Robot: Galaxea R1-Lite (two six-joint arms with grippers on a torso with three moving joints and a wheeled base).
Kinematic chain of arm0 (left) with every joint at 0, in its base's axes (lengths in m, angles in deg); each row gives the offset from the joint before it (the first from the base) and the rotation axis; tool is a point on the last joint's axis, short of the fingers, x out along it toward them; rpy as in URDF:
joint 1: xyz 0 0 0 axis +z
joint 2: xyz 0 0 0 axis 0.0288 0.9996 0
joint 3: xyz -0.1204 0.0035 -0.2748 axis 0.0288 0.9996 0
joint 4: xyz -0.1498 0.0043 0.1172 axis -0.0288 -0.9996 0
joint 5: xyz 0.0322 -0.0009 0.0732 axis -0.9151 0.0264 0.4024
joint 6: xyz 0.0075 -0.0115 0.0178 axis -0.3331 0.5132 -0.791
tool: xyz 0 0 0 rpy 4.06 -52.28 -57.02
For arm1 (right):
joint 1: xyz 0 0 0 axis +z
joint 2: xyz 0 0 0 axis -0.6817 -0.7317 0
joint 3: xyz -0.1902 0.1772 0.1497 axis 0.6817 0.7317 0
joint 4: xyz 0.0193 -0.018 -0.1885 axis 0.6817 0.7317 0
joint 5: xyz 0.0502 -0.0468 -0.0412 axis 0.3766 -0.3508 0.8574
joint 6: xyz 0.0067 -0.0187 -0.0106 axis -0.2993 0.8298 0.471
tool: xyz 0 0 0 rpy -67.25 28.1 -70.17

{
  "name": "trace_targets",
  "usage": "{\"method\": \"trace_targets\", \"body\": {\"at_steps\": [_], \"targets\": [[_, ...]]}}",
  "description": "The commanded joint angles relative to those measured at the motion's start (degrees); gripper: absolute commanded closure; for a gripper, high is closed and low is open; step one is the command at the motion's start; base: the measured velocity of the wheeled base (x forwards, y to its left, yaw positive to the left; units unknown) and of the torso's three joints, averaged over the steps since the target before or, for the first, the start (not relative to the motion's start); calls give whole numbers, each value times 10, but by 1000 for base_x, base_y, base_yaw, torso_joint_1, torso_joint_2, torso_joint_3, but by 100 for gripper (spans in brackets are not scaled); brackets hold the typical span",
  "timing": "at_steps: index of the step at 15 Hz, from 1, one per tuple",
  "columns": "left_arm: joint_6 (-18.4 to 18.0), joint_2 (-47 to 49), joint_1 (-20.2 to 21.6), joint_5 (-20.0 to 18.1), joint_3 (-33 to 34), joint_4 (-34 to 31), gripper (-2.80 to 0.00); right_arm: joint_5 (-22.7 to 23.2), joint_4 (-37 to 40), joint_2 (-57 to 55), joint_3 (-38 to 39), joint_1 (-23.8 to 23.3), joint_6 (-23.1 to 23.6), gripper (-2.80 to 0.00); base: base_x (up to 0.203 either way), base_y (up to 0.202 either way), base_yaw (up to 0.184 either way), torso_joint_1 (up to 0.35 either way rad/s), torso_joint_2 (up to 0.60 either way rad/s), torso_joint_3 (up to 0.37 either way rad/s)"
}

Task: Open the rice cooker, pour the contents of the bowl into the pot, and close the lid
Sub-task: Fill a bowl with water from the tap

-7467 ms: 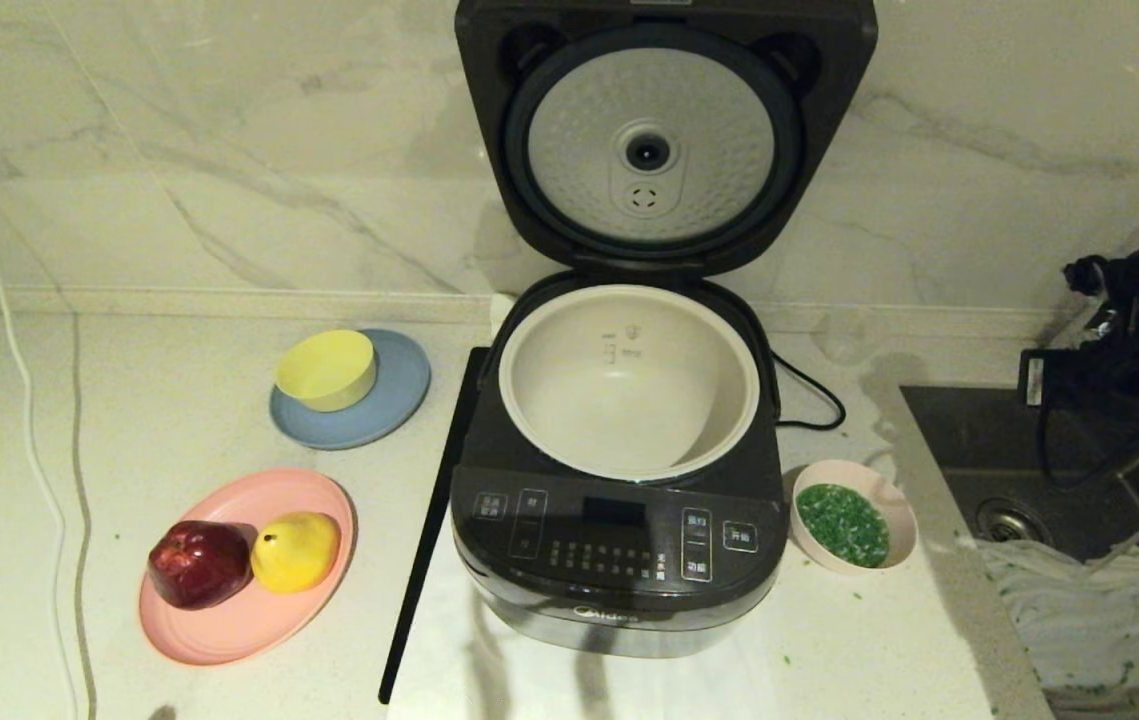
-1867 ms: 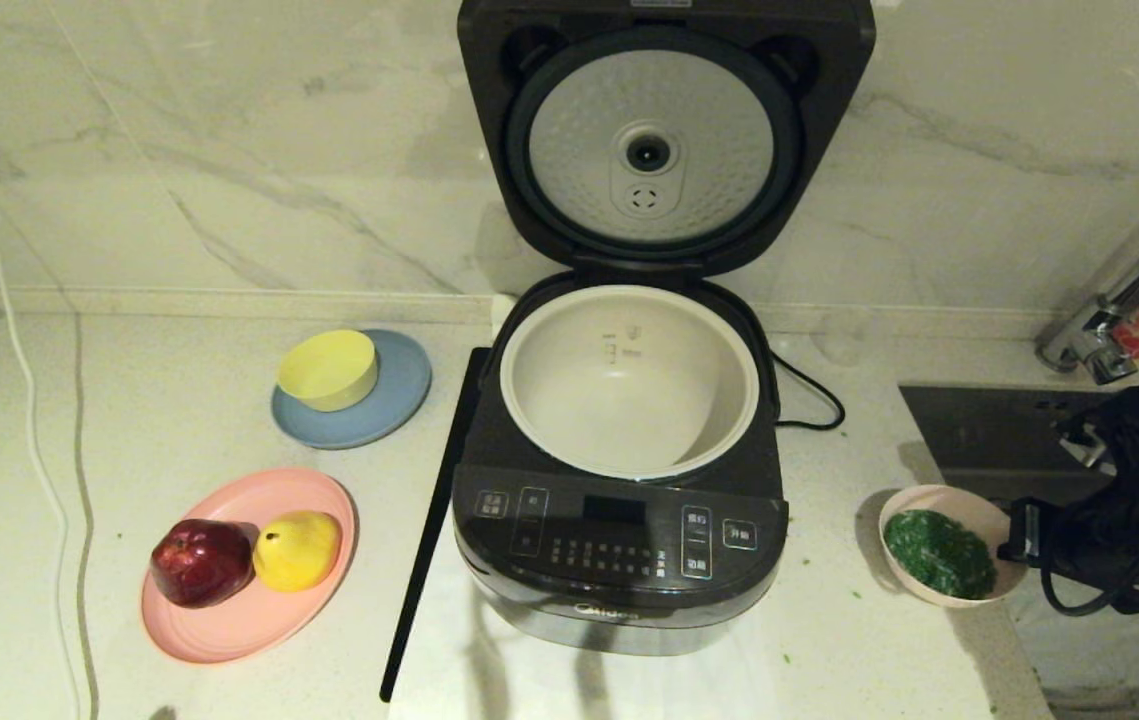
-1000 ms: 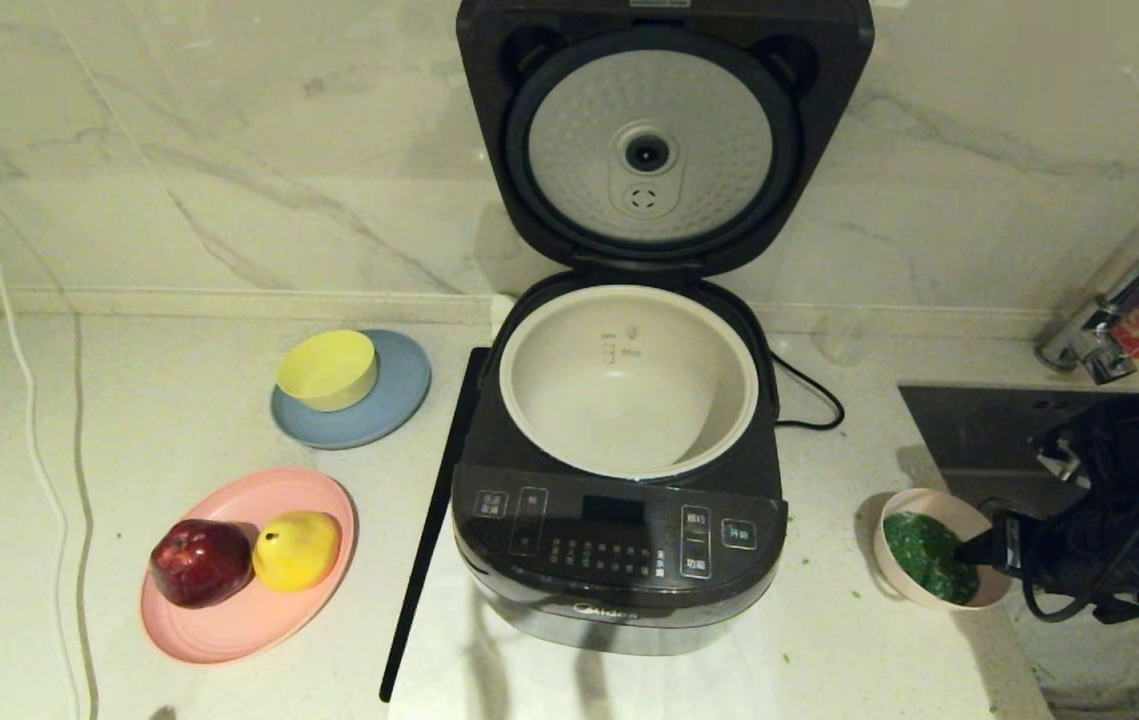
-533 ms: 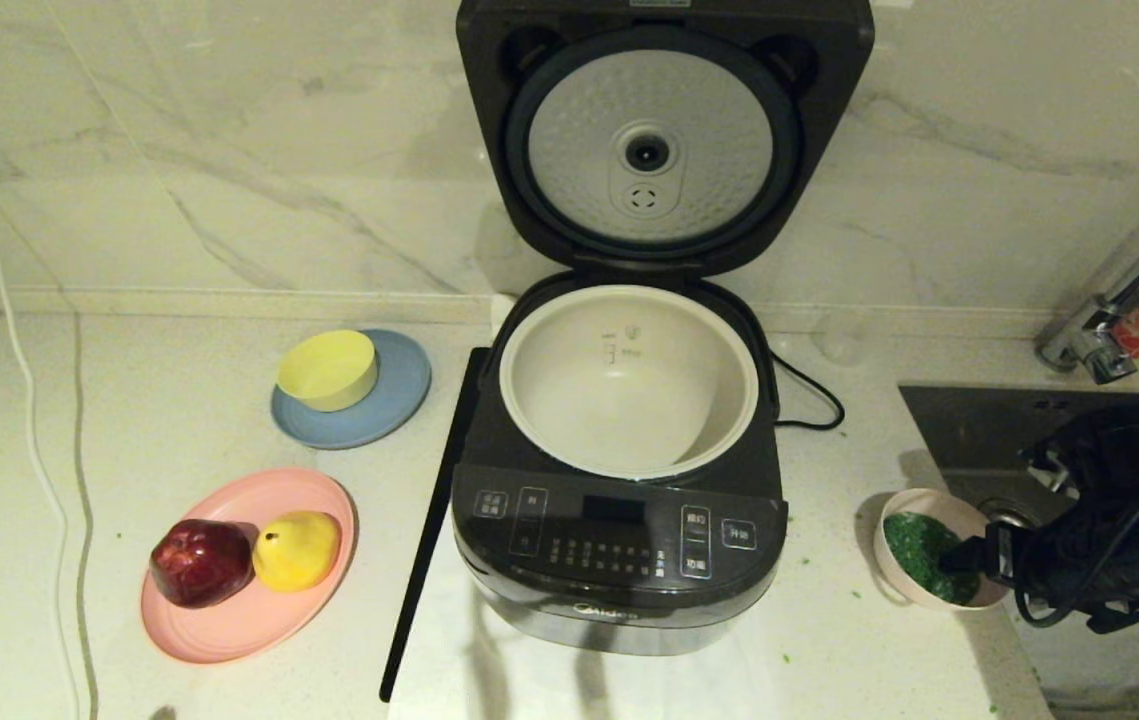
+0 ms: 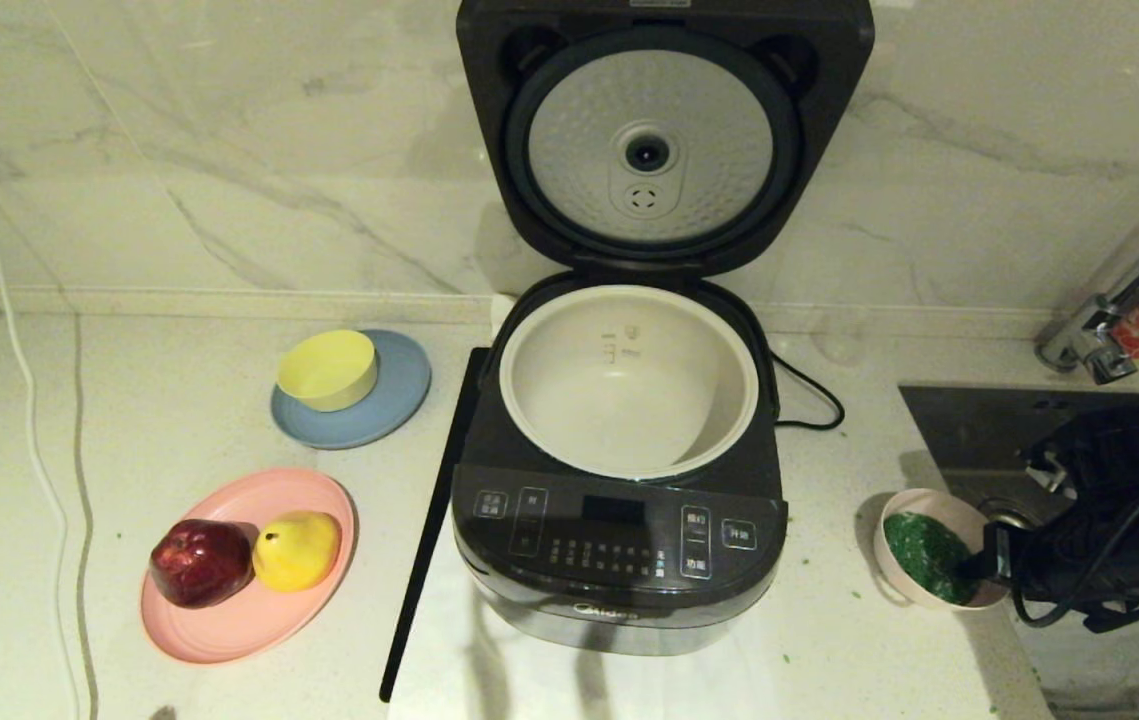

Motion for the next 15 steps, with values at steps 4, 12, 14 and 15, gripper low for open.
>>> {"method": "trace_targets", "body": {"at_steps": [4,12,14,15], "targets": [[0,0,0,0,4,0,0,1,0,4,4,0,-2,0,0,0,0,0,0,0],[0,0,0,0,4,0,0,10,11,79,-5,-37,-24,0,0,0,0,0,0,0],[0,0,0,0,4,0,0,43,32,98,-8,-64,-25,0,0,0,0,0,0,0],[0,0,0,0,4,0,0,60,43,103,-15,-78,-26,0,0,0,0,0,0,0]]}}
